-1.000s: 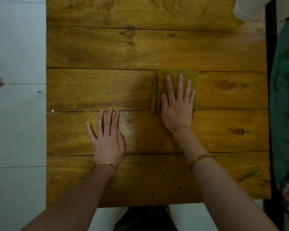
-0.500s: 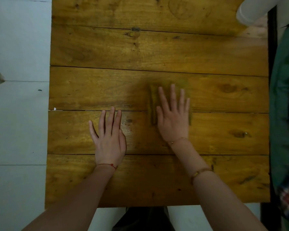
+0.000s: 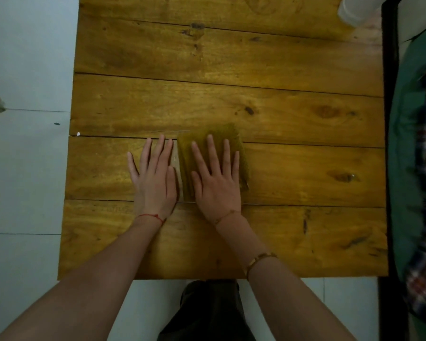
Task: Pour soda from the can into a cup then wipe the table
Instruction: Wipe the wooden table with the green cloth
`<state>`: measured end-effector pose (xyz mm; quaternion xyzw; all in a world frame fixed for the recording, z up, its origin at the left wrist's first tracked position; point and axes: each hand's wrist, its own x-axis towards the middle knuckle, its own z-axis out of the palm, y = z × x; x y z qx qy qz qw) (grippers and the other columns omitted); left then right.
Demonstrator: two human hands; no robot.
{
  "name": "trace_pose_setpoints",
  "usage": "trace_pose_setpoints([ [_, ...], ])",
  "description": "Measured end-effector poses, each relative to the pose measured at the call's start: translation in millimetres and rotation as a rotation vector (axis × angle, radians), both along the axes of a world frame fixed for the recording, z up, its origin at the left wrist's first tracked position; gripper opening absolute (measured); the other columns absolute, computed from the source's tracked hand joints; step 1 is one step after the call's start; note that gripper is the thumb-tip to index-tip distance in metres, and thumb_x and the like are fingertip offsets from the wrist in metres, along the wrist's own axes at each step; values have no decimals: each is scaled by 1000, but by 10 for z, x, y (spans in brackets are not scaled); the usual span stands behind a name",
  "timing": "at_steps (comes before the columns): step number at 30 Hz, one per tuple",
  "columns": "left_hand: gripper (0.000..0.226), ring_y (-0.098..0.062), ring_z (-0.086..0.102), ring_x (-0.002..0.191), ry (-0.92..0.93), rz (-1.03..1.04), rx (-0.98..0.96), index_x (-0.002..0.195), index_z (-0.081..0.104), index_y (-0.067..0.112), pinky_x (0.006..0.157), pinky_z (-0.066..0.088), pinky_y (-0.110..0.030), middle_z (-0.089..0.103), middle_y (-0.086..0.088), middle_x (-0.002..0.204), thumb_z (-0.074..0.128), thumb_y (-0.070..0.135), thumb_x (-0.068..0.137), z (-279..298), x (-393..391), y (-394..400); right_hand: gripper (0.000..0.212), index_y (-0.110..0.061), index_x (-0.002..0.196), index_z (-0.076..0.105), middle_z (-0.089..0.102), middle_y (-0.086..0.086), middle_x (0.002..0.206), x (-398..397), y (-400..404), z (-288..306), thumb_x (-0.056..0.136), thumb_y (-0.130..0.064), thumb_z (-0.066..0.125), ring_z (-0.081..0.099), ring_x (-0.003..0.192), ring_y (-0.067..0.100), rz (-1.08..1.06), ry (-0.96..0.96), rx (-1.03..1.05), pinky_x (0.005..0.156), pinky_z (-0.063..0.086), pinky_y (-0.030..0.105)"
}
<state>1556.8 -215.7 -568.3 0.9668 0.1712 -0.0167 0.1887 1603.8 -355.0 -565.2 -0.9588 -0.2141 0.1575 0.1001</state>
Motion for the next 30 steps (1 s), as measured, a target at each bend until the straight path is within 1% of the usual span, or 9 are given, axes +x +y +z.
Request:
trace_pose_setpoints([
  [2, 51, -16, 9, 152, -28, -5, -35, 154, 26, 19, 120, 2, -57, 20, 4, 163, 20, 29, 104, 32, -30, -4, 58, -34, 154, -3, -12, 1, 164, -124, -229, -2, 103, -45, 21, -15, 149, 31, 47, 3, -13, 120, 3, 55],
  [4, 52, -17, 10, 152, -44, -13, -35, 154, 25, 18, 121, 2, -57, 19, 2, 163, 19, 29, 103, 80, -86, -32, 58, -34, 155, -3, -10, 2, 164, -153, -523, -9, 103, -46, 21, -13, 149, 33, -10, -9, -45, 121, 3, 56],
  [7, 52, -17, 7, 152, -41, 0, -40, 155, 23, 17, 121, 1, -56, 17, 1, 163, 19, 28, 104, 157, -274, -114, 58, -32, 155, -3, -9, 4, 164, -102, -867, 0, 103, -44, 20, -10, 149, 37, -222, -10, -88, 120, 3, 57],
  [11, 52, -16, 5, 152, -10, 29, -33, 155, 20, 17, 121, 0, -56, 16, 1, 164, 19, 30, 104, 189, -500, -224, 58, -29, 155, -5, -9, 6, 164, -26, -646, -4, 103, -43, 16, -10, 149, 39, -448, 8, -115, 118, 2, 60],
  [13, 52, -17, 5, 152, -9, 48, -15, 155, 19, 18, 121, -1, -56, 15, 1, 164, 22, 28, 104, 206, -611, -249, 58, -30, 155, -5, -10, 6, 164, -145, -429, 10, 103, -43, 18, -12, 148, 38, -390, 13, -78, 119, -1, 60],
  [17, 53, -17, 5, 152, 6, 58, 30, 155, 19, 17, 121, 0, -57, 14, 0, 164, 20, 29, 104, 216, -798, -270, 59, -34, 154, -6, -13, 2, 163, -711, -160, 41, 102, -45, 20, -17, 148, 35, -109, 45, -8, 120, -4, 56],
  [21, 54, -16, 5, 152, 44, 40, 46, 156, 18, 18, 120, 2, -59, 14, 1, 164, 19, 28, 103, 198, -914, -337, 58, -35, 154, -4, -11, 1, 164, -1153, -311, 78, 103, -46, 21, -15, 149, 32, -50, 81, 13, 121, 2, 54],
  [25, 54, -16, 4, 152, 55, 7, 46, 156, 17, 17, 120, 2, -59, 14, 1, 164, 19, 28, 103, 181, -940, -422, 59, -35, 154, -6, -11, 2, 164, -1114, -905, 85, 102, -47, 19, -13, 149, 33, -210, 53, -70, 121, 1, 53],
  [30, 54, -14, 1, 152, 60, -24, 40, 156, 15, 19, 120, 0, -58, 11, 3, 165, 21, 28, 103, 160, -816, -524, 58, -31, 154, -8, -13, 5, 163, -390, -1309, 38, 102, -45, 14, -13, 148, 37, -493, 62, -136, 119, 1, 59],
])
